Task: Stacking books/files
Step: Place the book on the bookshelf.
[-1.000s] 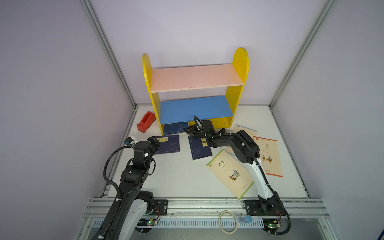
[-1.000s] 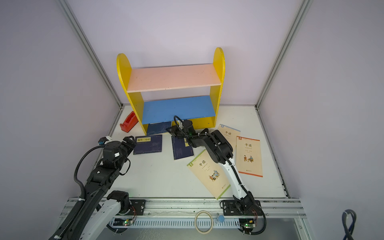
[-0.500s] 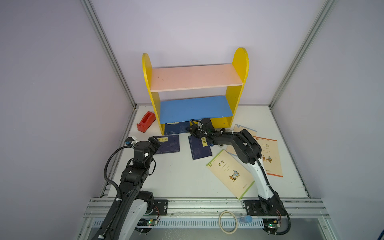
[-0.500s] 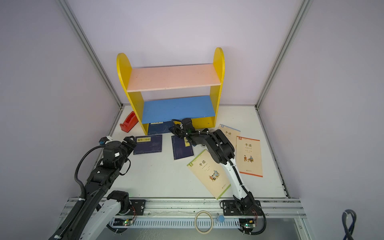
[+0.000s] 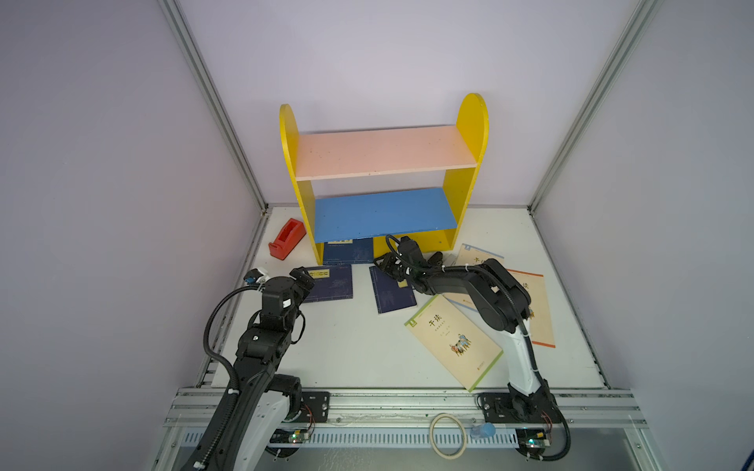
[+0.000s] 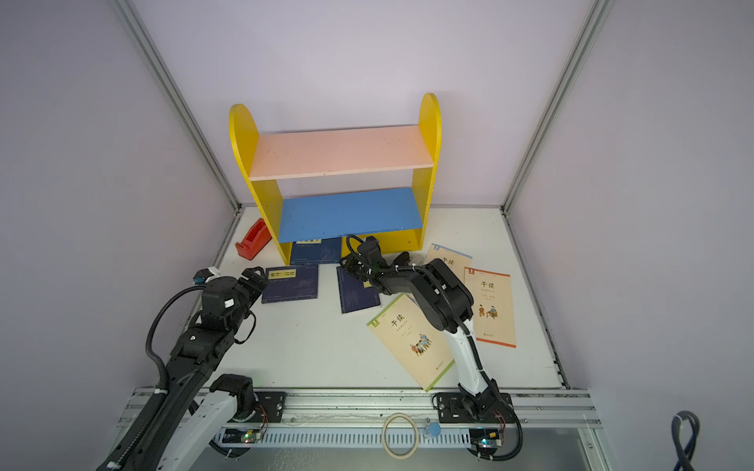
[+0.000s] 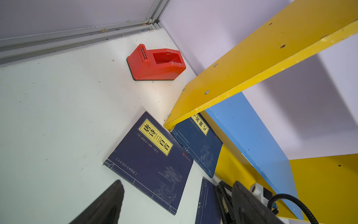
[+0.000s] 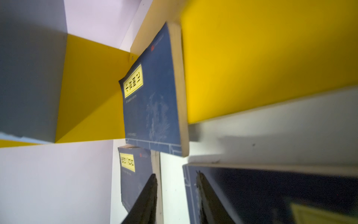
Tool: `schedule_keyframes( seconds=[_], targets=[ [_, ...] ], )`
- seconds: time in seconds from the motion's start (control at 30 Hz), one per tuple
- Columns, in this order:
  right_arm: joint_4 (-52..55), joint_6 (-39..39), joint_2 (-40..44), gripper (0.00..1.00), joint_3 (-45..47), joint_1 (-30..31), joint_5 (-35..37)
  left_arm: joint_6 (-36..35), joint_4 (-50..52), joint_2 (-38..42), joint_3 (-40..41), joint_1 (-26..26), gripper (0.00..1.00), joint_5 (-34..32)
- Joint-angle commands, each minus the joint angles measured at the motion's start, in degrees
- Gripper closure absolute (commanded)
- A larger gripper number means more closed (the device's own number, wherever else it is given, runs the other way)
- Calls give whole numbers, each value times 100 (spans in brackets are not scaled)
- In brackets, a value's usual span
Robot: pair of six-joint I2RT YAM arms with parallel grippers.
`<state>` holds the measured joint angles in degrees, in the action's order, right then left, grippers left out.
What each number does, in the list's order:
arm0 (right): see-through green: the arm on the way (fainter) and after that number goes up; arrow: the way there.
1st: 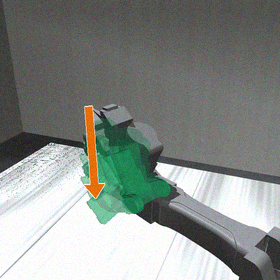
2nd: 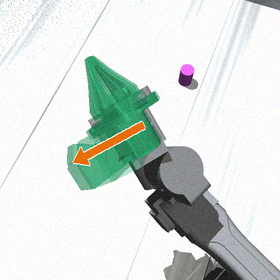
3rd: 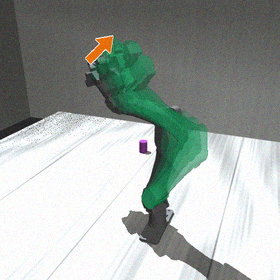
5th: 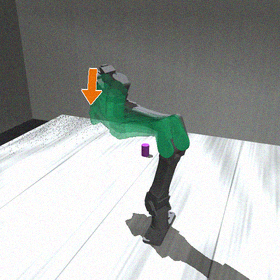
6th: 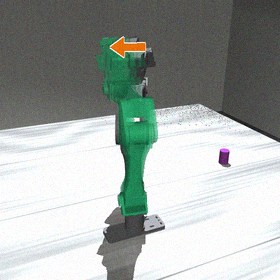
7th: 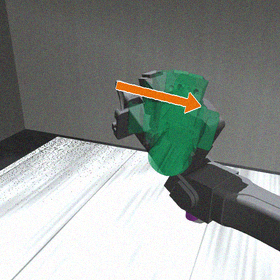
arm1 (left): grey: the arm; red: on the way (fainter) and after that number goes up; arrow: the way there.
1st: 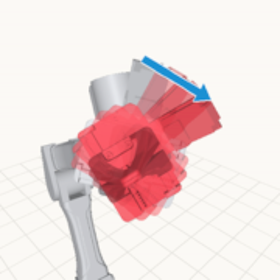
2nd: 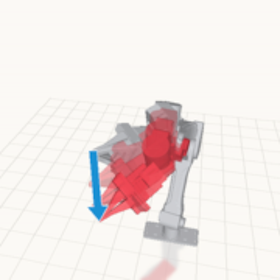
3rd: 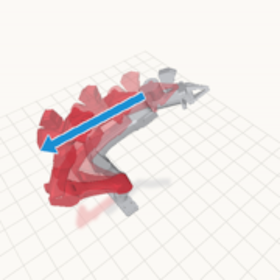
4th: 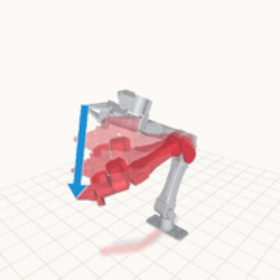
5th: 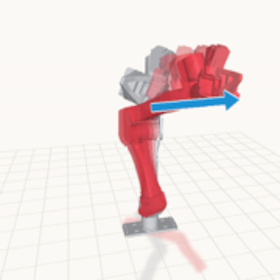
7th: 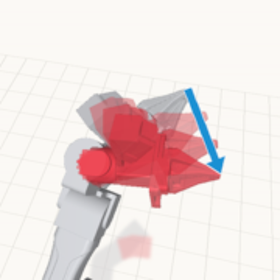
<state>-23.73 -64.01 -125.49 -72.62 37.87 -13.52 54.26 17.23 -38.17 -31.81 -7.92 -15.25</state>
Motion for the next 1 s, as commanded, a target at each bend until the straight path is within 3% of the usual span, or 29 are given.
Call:
schedule_keyframes(
  seconds=[0.0,0.1,0.97],
  targets=[
    [-440,-127,75,64,121,114,275,4,8,-20,-27,10,10,25],
    [-498,-198,-42,70,59,191,290,6,26,-13,-36,19,10,42],
    [384,-110,-1161,74,-1592,195,512,32,8,-90,-37,85,10,139]
  ],
)
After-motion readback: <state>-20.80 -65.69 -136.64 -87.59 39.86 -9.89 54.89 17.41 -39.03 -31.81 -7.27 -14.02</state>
